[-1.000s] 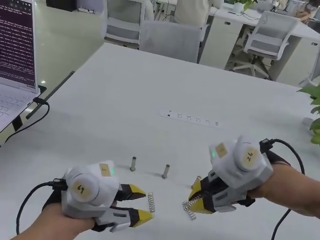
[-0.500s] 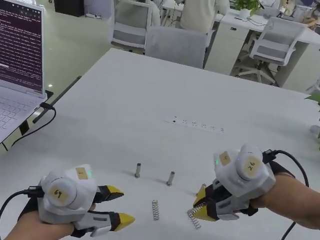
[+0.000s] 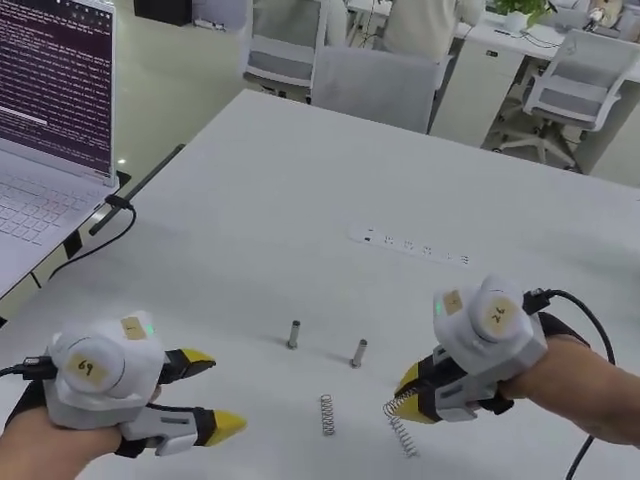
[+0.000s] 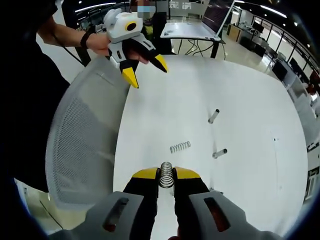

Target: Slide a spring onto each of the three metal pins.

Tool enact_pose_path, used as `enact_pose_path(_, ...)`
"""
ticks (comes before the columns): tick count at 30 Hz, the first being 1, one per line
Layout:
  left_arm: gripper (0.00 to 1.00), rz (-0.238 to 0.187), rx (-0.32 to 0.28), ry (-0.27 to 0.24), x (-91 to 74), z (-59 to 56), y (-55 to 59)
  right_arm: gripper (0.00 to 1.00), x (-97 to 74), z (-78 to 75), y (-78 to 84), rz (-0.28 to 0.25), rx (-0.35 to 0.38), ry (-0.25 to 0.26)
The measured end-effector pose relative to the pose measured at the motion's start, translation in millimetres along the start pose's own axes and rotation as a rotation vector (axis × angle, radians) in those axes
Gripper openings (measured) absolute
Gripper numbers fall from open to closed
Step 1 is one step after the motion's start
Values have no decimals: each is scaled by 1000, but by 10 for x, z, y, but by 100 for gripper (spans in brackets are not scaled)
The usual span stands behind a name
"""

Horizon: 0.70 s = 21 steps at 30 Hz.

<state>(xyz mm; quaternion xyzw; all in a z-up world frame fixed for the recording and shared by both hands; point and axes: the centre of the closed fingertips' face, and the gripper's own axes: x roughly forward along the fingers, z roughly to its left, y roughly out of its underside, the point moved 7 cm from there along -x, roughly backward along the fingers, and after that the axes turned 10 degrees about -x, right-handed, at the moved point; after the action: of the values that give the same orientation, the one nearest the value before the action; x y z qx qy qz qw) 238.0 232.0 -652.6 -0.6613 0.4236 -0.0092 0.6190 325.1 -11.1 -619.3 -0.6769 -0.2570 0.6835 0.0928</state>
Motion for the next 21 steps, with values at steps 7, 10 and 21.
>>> enact_pose_path(7,47,-10,-25,-25,-67,83,23,8,100,-178,-108,-18,21,6)
enact_pose_path(10,48,-12,-31,-28,-87,98,37,8,145,-233,-155,-17,17,3)
enact_pose_path(21,51,-22,-60,-49,-157,147,76,8,283,-524,-359,-4,-24,-9)
